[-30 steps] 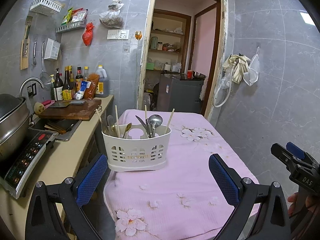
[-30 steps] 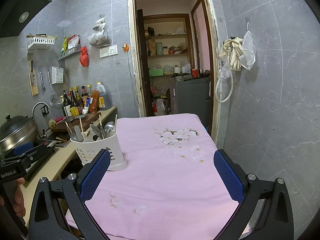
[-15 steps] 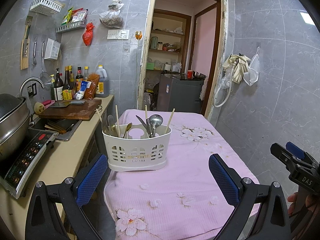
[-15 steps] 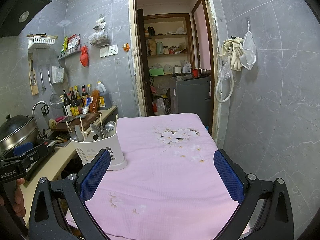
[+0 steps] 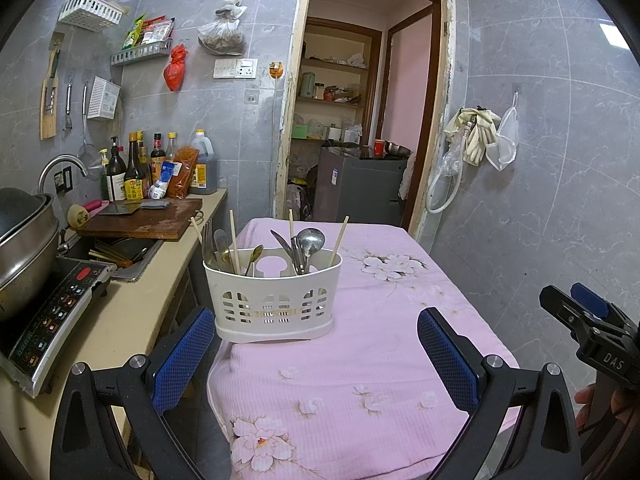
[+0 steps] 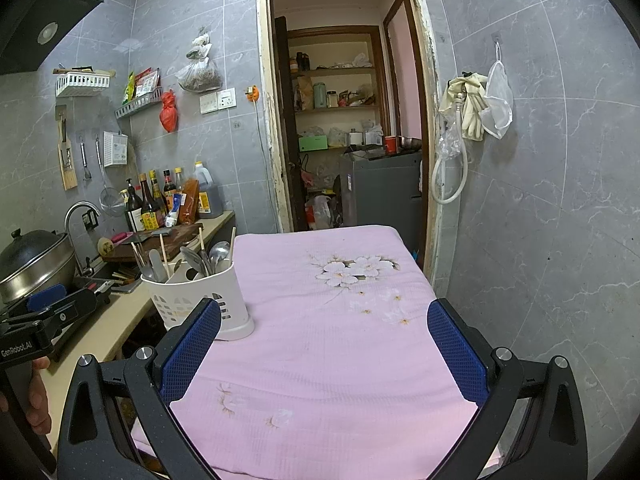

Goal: Organize utensils

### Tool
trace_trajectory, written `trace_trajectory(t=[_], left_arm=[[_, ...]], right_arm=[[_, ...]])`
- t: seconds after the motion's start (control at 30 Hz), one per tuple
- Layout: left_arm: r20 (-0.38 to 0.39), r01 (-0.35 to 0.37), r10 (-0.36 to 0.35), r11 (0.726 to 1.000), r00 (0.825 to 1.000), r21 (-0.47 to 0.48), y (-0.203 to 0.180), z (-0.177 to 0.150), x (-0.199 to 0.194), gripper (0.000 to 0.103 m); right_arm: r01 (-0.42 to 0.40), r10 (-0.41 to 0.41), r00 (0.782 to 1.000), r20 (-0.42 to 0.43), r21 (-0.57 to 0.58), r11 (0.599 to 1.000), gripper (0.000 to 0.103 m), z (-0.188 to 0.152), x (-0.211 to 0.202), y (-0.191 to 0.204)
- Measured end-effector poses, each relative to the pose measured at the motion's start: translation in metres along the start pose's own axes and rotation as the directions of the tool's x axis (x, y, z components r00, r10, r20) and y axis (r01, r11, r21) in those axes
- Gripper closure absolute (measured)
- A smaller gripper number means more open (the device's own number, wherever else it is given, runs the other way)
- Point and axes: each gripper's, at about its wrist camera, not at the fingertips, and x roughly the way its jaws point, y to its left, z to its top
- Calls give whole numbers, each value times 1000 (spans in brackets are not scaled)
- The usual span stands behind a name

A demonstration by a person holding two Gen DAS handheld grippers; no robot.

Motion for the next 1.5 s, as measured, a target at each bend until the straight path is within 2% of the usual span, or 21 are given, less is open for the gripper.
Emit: trace_trajectory(t=[1.5], left_arm=[[-2, -1, 1, 1000, 1000, -2, 0, 0, 0, 1]], right_arm=[[-3, 3, 1000, -12, -2, 1000, 1, -6, 4, -4]])
